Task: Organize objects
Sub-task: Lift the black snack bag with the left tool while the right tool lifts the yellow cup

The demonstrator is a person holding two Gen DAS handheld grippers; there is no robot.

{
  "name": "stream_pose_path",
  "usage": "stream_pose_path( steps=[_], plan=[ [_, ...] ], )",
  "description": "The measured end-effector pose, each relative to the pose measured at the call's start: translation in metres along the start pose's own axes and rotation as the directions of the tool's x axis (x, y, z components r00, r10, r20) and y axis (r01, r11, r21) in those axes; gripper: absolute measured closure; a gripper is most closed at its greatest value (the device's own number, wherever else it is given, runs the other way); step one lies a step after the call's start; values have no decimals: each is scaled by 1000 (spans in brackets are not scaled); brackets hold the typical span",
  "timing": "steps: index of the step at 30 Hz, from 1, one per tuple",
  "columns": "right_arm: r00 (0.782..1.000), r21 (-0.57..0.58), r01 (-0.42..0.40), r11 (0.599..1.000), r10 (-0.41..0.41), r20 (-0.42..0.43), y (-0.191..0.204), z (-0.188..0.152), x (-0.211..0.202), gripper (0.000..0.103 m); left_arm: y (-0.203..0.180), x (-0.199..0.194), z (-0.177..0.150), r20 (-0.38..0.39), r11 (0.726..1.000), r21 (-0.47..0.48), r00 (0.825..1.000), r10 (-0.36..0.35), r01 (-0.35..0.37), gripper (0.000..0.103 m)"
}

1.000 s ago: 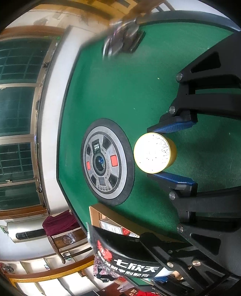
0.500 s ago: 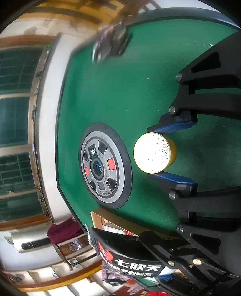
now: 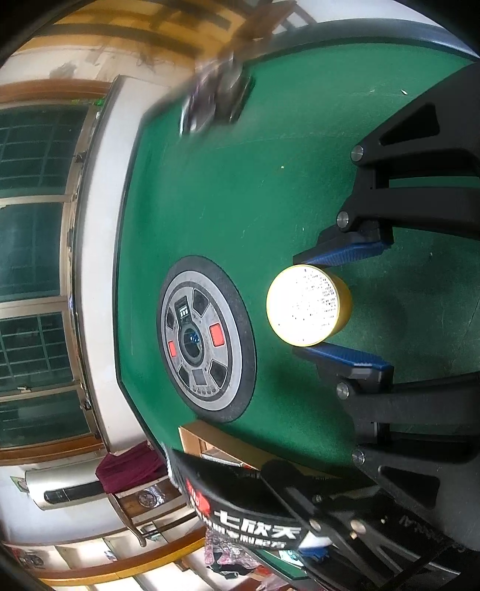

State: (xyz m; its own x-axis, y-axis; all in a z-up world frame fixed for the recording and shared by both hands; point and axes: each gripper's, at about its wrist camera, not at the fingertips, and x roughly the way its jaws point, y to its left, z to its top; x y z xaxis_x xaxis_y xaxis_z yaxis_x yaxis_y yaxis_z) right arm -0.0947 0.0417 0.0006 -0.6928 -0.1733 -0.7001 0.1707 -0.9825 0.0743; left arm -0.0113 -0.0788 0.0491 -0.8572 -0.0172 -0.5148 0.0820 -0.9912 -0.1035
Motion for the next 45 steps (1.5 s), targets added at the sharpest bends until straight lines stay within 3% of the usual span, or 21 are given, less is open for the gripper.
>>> stream_pose_path(
  steps=[10, 19, 25, 35, 45],
  plan=[
    [1000, 13, -2, 1000, 2, 19, -2, 1, -7, 66, -9, -22, -6, 83, 997, 30, 995, 63, -65, 66],
    [999, -2, 11, 1000, -11, 46, 6, 3, -12, 66, 16, -30, 2, 92, 999, -37, 996, 23, -20, 66],
    [998, 5, 19, 1000, -20, 61, 15, 6, -17, 66, 47, -45, 14, 133, 996, -69, 989, 58, -50, 66],
    [994, -92, -61, 994, 69, 82, 82, 24, -23, 65, 121, -49, 17, 126, 971, -196, 979, 162, -136, 66],
    [986, -172, -159, 972, 165, 21, 144, 41, -4, 65, 157, -31, 3, 69, 950, -253, 976, 205, -182, 66]
  ],
)
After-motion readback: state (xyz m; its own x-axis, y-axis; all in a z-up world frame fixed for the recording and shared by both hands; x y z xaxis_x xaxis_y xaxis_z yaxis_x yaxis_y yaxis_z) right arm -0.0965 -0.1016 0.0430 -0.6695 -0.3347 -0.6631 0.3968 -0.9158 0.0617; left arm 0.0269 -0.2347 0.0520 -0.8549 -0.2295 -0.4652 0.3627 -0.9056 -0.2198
